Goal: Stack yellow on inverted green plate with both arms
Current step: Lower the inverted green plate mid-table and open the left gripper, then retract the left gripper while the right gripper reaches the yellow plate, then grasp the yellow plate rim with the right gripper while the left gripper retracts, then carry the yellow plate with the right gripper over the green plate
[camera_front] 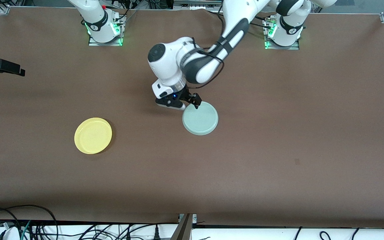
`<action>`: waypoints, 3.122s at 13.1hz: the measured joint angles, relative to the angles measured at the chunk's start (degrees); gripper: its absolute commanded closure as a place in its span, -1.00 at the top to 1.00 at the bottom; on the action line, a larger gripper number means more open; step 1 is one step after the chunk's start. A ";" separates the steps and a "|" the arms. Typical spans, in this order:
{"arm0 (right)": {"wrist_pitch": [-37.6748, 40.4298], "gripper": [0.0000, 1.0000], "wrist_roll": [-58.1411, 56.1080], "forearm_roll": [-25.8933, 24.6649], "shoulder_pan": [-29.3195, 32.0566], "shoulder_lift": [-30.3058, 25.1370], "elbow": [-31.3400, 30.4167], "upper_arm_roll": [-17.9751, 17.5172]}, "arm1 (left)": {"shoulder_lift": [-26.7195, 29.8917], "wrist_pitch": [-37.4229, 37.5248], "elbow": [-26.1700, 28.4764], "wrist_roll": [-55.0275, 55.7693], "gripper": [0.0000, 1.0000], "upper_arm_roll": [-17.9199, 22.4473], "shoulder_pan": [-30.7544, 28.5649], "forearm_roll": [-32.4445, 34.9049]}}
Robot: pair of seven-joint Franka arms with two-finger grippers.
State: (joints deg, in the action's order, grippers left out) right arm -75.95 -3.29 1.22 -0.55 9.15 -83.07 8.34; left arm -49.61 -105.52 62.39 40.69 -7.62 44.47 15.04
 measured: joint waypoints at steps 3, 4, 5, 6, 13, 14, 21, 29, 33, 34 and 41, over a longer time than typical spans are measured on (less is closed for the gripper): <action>-4.08 1.00 -0.11 0.58 2.81 7.57 -0.20 0.83 | 2.93 -0.95 -0.75 -2.23 1.00 -0.78 -8.33 -4.27; -5.75 1.00 -0.17 2.32 3.76 10.53 -0.26 0.86 | 4.39 -0.77 -0.74 -2.43 1.00 -0.79 -10.92 -4.48; -7.93 1.00 -0.18 4.48 4.40 13.64 -0.31 0.86 | 5.86 -0.11 -0.61 -2.53 1.00 -0.79 -13.73 -4.53; -10.86 1.00 -0.18 5.63 4.68 16.74 -0.35 0.86 | 7.23 0.45 -0.13 -2.73 1.00 -0.80 -16.71 -4.54; -36.07 1.00 -0.18 7.37 4.55 29.29 -6.54 -1.68 | 15.54 5.83 3.53 -16.77 1.00 -1.29 -31.39 -4.65; -39.32 1.00 -0.18 7.38 4.53 29.24 -8.30 -2.41 | 16.83 7.29 3.68 -20.47 1.00 -1.43 -32.56 -4.86; -52.64 -0.73 -0.18 7.41 4.36 28.88 -17.11 -5.12 | 24.71 16.23 5.89 -43.44 1.00 -1.45 -47.50 -11.25; -52.71 -1.00 -0.43 9.82 4.37 27.91 -17.67 -5.34 | 45.72 2.57 34.70 -44.33 1.00 7.67 -42.82 -14.82; -48.93 -1.00 -0.40 10.05 4.35 24.55 -16.48 -8.51 | 48.65 2.07 37.98 -44.36 1.00 8.43 -43.10 -15.00; -47.86 -1.00 -0.18 10.17 4.31 23.85 -15.88 -10.00 | 49.06 2.07 38.38 -44.36 1.00 8.44 -43.11 -15.00; -49.99 -1.00 20.90 16.40 0.22 23.21 -14.27 -22.35 | 49.72 2.21 38.43 -45.14 1.00 8.22 -42.84 -15.00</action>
State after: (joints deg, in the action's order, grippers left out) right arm -125.94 17.61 17.61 -0.33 32.36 -97.34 -14.01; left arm 0.11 -103.31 100.82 -4.45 0.60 1.63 0.04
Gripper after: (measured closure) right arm 0.974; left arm 0.000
